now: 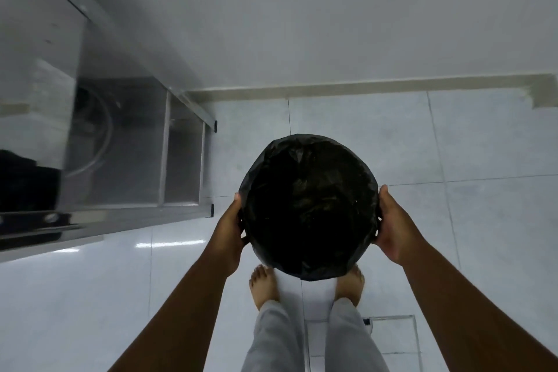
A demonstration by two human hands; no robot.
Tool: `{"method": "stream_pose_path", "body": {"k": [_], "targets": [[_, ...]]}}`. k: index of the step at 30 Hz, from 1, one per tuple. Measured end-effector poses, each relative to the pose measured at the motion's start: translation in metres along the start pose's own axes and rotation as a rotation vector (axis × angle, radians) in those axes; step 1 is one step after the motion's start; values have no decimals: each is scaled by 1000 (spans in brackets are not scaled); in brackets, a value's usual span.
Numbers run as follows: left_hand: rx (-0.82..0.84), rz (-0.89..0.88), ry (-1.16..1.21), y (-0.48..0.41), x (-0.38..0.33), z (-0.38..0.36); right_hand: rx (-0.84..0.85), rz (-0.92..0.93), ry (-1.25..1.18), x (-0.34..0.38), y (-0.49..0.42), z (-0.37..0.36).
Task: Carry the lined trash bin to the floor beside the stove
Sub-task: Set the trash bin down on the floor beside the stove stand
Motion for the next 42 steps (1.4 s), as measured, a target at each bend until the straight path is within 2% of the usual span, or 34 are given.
{"method": "stream_pose_path", "body": {"k": [5, 10, 23, 25, 26, 27, 28, 29, 31, 35, 37, 42], "targets": [[-9, 44, -19, -94, 49, 6, -5, -66, 40, -39, -102, 12], [22, 61, 43, -149, 78, 13, 42, -72, 79, -60, -158, 18], [-5, 110, 17, -183, 110, 22, 2, -50, 56, -91, -193, 30], [-85, 137, -20, -171, 119, 19, -30, -24, 24, -93, -190, 32], [-38, 212, 15, -165, 133, 13, -53, -14, -3, -95, -188, 34], [-105, 244, 37, -153, 154, 13, -78, -19, -38, -100, -185, 37], [-142, 203, 52, -146, 166, 18, -100, -45, -82, -108, -181, 40], [-141, 224, 104, -140, 178, 19, -111, -88, -134, -118, -178, 42], [-289, 347, 284, -143, 183, 28, -86, -182, -248, -139, -171, 42], [-167, 398, 600, -127, 188, 13, 40, -235, -387, -163, -161, 25], [-98, 394, 651, -125, 186, -2, 34, -209, -374, -161, -160, 18], [-48, 315, 689, -156, 162, -8, 48, -137, -349, -132, -174, 4]]}}
Point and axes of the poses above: each hand's wrist, its own y-axis away from the middle knuckle, its own z-axis out of the back of the hand, x = y × z, the point moved 5 cm from there along -y, towards the middle knuckle, and after that the axes turned 2 degrees about x, right-handed, at the moved point
